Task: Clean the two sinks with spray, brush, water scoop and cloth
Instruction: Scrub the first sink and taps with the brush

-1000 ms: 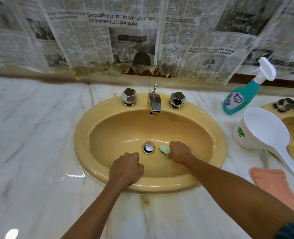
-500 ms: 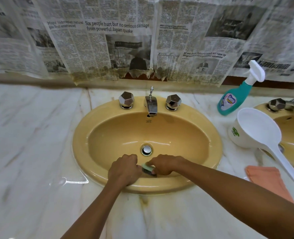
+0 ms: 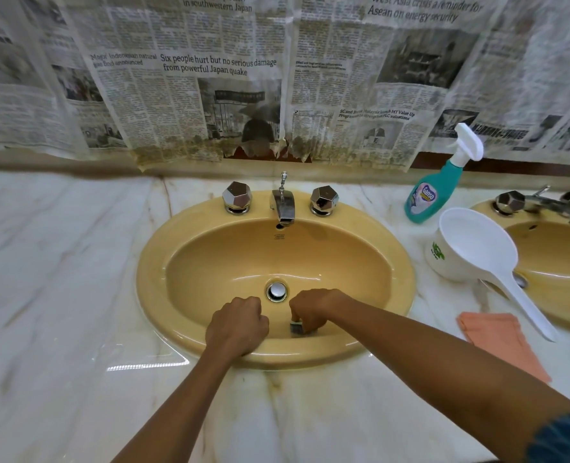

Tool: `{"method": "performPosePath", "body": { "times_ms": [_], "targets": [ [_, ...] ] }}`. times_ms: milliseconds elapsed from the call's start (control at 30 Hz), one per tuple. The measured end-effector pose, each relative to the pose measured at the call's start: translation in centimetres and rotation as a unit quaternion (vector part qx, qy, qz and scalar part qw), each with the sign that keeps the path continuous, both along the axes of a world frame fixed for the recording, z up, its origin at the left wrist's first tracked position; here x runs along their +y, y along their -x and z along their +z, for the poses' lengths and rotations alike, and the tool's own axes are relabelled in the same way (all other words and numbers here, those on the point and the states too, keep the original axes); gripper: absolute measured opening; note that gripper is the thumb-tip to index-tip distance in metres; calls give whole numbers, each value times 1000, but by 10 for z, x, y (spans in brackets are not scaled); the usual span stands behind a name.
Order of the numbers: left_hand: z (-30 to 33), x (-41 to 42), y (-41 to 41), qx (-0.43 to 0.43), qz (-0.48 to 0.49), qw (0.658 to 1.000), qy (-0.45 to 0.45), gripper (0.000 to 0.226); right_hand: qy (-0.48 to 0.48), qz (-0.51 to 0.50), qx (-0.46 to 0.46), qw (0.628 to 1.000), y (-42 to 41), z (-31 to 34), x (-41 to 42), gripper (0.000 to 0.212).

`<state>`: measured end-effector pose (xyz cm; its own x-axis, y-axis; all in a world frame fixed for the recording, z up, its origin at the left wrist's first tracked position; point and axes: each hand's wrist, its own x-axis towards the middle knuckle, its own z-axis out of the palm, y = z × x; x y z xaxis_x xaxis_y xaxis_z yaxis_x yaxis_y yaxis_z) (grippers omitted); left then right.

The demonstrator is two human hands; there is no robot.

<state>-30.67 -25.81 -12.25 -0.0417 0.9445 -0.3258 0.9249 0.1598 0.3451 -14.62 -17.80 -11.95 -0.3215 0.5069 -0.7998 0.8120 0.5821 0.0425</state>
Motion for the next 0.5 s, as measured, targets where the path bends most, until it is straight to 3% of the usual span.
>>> {"method": "performPosePath", "body": {
  "times_ms": [100,233,300,400,500],
  "targets": [
    [0,0,0,-2,2,1000,-12,24,32,-5,63,998,-4,7,1,39],
    [-1,2,1,-4,3,1000,-16,24,165,-125,191,960,-20,44,10,43],
    [-2,2,1,-4,2,1000,-14,24,120,-108,155,975,-27,41,8,43],
    [-4,2,2,-4,2,1000,-12,23,-44,16,37,998,-27,22,-11,41],
    [-6,4,2,-1,3,1000,-15,24,18,-10,124,992,-22,40,-11,43]
  ]
}}
